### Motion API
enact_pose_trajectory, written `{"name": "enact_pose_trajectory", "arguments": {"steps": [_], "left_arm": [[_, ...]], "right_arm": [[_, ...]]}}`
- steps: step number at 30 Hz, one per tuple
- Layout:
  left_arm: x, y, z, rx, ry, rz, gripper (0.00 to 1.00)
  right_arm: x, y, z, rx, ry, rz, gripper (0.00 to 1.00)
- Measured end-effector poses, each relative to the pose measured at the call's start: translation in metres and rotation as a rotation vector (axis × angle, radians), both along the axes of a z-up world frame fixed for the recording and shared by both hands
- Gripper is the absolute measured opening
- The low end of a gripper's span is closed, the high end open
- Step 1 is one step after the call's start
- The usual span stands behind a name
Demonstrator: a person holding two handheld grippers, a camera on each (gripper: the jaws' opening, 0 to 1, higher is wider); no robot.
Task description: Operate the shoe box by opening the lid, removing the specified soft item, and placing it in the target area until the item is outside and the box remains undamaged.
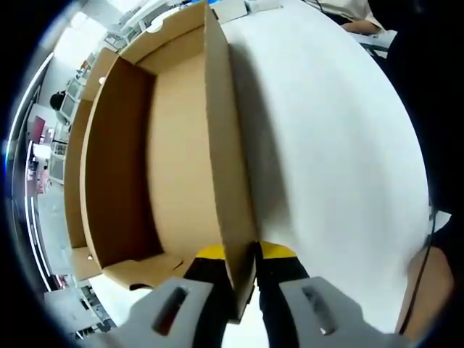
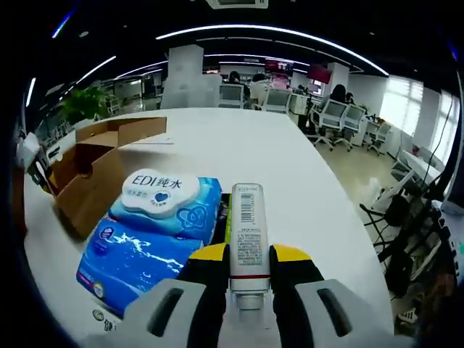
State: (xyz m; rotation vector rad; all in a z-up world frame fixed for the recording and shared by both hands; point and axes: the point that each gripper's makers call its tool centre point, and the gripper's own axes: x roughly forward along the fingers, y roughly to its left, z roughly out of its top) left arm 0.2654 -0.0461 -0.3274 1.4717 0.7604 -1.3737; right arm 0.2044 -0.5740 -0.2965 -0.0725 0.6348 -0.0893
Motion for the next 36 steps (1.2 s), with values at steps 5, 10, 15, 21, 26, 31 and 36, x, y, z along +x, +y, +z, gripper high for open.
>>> {"name": "enact_pose_trajectory", "arguments": {"steps": [5,10,15,21,26,31,36], "left_arm": [[-0.005,-0.001,0.0,0.001,-0.001,0.0,0.1],[-0.008,-0.003,0.0,0.004,-0.003,0.001,0.1],[-0.009,-0.003,-0.001,0.005,-0.003,0.001,0.11],[-0.011,-0.004,-0.001,0.007,-0.004,0.002,0.11],[-0.011,-0.004,-0.001,0.009,-0.004,-0.006,0.1],[-0.009,-0.004,-0.001,0.009,-0.003,-0.004,0.1],[-0.006,-0.003,-0.001,0.01,-0.004,-0.003,0.1]], "right_arm": [[-0.005,-0.009,-0.015,0.015,0.022,-0.019,0.21],[-0.01,-0.008,-0.025,0.01,0.055,-0.016,0.21],[-0.013,-0.007,-0.034,0.004,0.083,-0.004,0.21],[-0.015,-0.007,-0.043,-0.004,0.116,0.008,0.21],[-0.015,-0.007,-0.043,-0.002,0.116,0.009,0.21],[-0.015,-0.007,-0.043,0.004,0.11,0.009,0.21],[-0.015,-0.007,-0.042,-0.001,0.107,0.012,0.22]]}}
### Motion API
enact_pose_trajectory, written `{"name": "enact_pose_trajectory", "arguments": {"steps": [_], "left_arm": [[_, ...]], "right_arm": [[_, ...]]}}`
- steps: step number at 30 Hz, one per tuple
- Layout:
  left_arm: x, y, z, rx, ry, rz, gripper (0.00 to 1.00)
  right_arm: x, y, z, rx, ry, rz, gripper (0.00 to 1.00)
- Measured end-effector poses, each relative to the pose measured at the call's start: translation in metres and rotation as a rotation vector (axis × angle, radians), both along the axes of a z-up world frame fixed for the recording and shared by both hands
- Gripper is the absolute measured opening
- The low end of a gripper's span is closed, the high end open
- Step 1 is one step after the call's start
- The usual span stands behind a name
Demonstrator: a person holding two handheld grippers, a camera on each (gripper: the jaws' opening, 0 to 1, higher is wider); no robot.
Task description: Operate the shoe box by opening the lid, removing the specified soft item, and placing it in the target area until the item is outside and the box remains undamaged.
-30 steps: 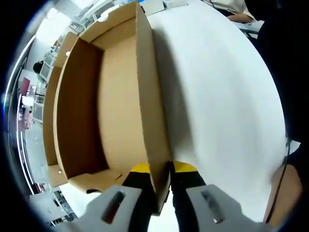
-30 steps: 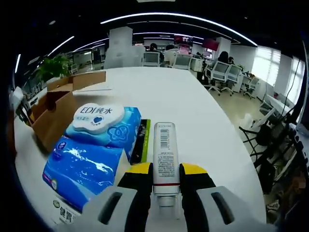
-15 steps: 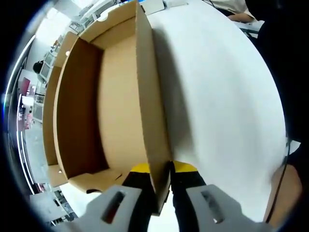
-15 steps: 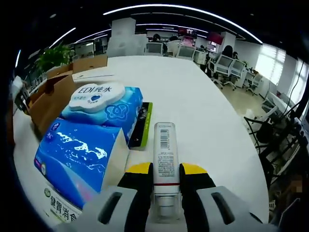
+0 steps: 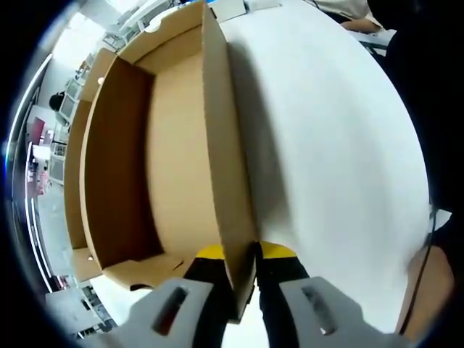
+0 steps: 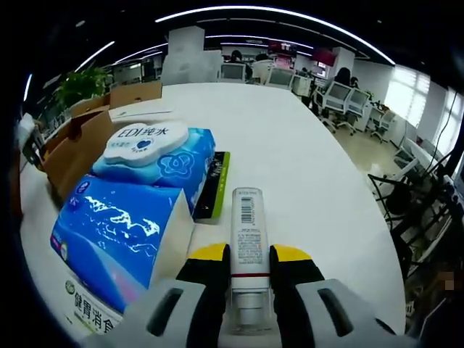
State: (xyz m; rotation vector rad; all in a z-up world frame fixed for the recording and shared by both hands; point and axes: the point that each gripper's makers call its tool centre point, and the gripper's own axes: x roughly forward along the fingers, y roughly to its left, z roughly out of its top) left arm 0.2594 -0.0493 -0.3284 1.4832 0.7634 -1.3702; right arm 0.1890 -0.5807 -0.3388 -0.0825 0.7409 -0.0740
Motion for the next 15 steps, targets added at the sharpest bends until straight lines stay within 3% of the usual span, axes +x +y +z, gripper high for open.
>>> {"name": "enact_pose_trajectory", "arguments": {"steps": [8,15], "left_arm": [[0.001,0.0,0.0,0.001,0.0,0.001,0.1],[0.003,0.0,0.0,0.001,-0.001,0.002,0.11]], "right_arm": [[0.0,-0.001,0.004,-0.009,-0.015,0.001,0.3],[0.003,0.0,0.022,-0.028,-0.042,0.005,0.35]]}}
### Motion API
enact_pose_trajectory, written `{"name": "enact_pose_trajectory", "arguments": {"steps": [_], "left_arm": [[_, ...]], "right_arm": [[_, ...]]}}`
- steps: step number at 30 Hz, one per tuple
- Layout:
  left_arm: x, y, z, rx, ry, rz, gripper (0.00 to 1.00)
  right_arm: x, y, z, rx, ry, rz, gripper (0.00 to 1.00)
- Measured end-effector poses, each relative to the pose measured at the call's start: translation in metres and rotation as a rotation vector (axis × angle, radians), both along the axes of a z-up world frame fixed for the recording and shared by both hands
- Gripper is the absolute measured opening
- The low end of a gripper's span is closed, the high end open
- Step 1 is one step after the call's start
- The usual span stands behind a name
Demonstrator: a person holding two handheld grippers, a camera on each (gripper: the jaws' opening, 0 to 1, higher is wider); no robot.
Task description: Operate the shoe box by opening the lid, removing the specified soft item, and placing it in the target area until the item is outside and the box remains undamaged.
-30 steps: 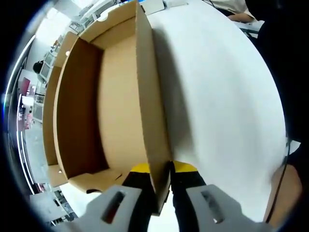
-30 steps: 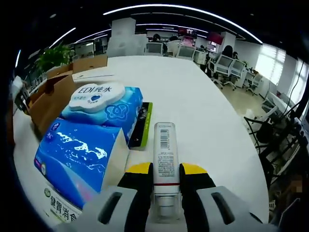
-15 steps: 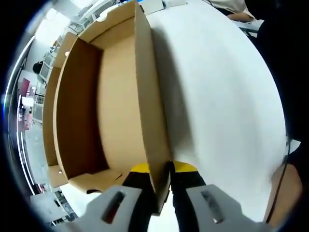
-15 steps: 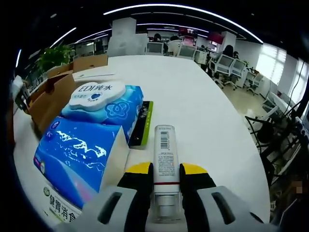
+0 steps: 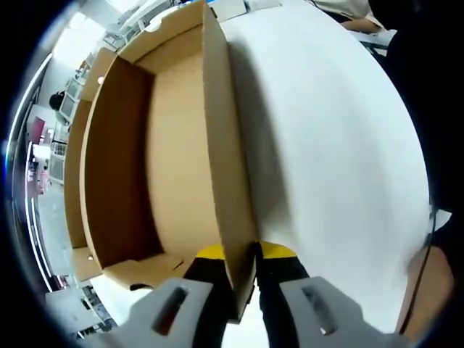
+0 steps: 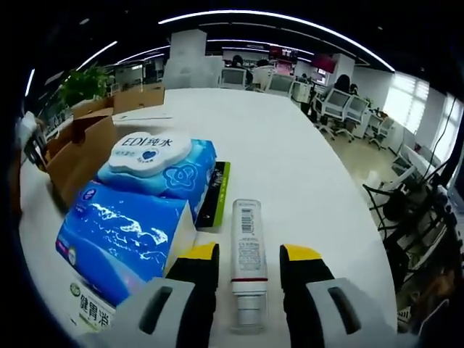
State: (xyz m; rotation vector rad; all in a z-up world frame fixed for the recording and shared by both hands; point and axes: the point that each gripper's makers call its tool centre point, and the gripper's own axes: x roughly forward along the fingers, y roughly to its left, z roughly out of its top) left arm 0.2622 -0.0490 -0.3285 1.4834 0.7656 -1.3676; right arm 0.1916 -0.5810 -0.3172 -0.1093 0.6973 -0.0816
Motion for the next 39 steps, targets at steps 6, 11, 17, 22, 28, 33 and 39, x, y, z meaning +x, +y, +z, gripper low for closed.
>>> {"name": "enact_pose_trajectory", "arguments": {"steps": [6,11,17,22,28,33,39], "left_arm": [[0.001,0.001,0.0,0.0,0.0,0.0,0.1],[0.001,0.001,0.0,0.001,-0.001,0.002,0.1],[-0.001,0.001,0.0,-0.001,-0.001,-0.001,0.1],[-0.003,0.0,0.0,-0.001,-0.002,-0.002,0.1],[-0.005,0.0,0.0,-0.006,0.0,-0.006,0.1],[-0.006,0.0,0.0,-0.003,-0.001,-0.006,0.1],[-0.006,0.0,0.0,-0.001,-0.002,-0.007,0.1]], "right_arm": [[0.003,0.005,0.023,-0.033,-0.042,0.003,0.38],[0.016,0.027,0.063,-0.075,-0.103,0.042,0.44],[0.043,0.071,0.108,-0.096,-0.176,0.158,0.46],[0.069,0.108,0.13,-0.065,-0.201,0.241,0.47],[0.098,0.146,0.147,-0.076,-0.21,0.312,0.56],[0.118,0.176,0.157,-0.067,-0.212,0.361,0.63],[0.135,0.203,0.166,-0.063,-0.226,0.401,0.65]]}}
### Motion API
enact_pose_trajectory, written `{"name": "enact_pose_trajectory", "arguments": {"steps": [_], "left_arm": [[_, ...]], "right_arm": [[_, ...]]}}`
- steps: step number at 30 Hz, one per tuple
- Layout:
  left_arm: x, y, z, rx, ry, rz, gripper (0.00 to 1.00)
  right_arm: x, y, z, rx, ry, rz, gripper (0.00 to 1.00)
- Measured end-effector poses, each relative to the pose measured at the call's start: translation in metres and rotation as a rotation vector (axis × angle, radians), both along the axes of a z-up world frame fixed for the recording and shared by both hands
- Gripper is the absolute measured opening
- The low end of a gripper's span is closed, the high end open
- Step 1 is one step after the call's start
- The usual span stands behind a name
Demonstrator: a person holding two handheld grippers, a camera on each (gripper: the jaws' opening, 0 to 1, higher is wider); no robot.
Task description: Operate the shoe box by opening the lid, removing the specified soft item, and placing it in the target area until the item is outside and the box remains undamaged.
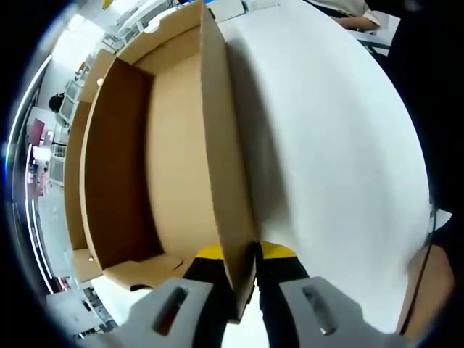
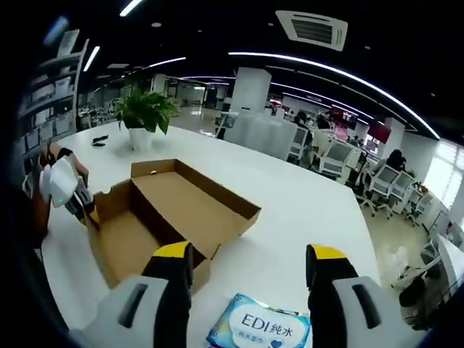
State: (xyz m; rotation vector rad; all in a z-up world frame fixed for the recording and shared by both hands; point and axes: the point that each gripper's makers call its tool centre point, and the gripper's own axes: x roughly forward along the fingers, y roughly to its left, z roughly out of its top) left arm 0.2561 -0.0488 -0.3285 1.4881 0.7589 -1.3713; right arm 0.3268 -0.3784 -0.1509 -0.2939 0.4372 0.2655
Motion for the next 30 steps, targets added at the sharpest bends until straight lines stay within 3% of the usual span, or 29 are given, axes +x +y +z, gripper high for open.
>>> {"name": "enact_pose_trajectory", "arguments": {"steps": [3,8,10,16,30], "left_arm": [[0.0,0.0,0.0,0.001,0.0,0.0,0.1],[0.001,0.001,0.0,0.006,-0.004,0.002,0.1],[0.001,0.001,0.0,0.007,-0.005,0.001,0.11],[0.001,0.0,0.001,0.015,-0.01,-0.009,0.1],[0.002,0.001,0.0,0.013,-0.009,-0.015,0.1]], "right_arm": [[0.005,0.007,0.002,-0.017,0.008,0.014,0.63],[0.013,0.017,0.001,-0.117,0.01,0.06,0.54],[0.018,0.019,0.001,-0.131,0.005,0.064,0.56],[0.039,0.035,0.009,-0.042,-0.023,0.083,0.58],[0.073,0.062,0.003,-0.039,0.02,0.125,0.55]]}}
